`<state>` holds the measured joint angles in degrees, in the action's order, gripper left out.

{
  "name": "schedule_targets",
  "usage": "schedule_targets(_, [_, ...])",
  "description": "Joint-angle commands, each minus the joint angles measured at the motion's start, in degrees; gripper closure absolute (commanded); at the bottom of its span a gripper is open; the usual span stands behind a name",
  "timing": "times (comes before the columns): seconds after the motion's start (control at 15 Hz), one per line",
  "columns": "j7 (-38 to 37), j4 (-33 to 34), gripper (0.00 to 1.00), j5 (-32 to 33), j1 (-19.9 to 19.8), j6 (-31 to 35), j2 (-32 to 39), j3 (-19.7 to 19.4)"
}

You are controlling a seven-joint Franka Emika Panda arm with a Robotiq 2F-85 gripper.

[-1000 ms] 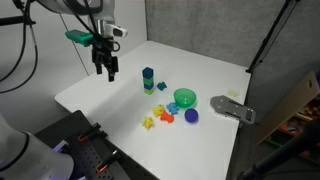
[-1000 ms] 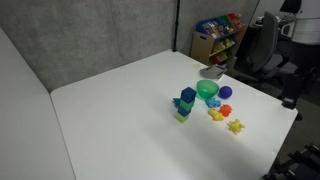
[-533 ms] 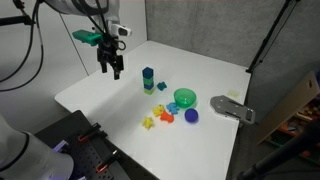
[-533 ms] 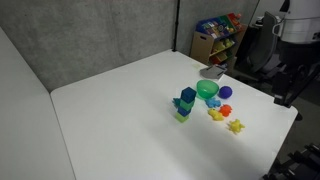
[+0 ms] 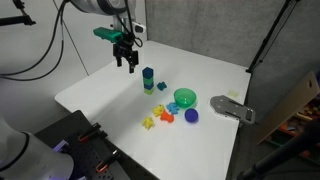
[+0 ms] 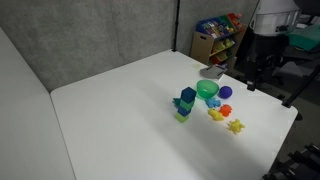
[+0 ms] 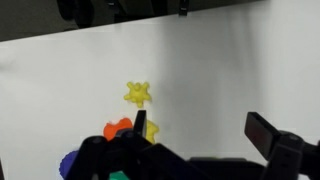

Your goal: Pick up the top blue block and move the green bowl a little to the left, put the blue block in the green bowl, pick up the top green block and put it in the green bowl, pick up the stacked blue block from the table and put it in the green bowl

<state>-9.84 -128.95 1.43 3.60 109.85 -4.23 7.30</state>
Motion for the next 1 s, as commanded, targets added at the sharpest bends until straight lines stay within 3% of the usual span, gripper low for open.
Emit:
schedule_targets(0.0, [-1.1, 6.7, 0.0, 0.6, 0.5, 1.7, 6.5, -0.7])
schedule_targets(0.93, [-1.3, 25.2, 0.0, 5.8, 5.2, 15.9, 27.4, -1.5])
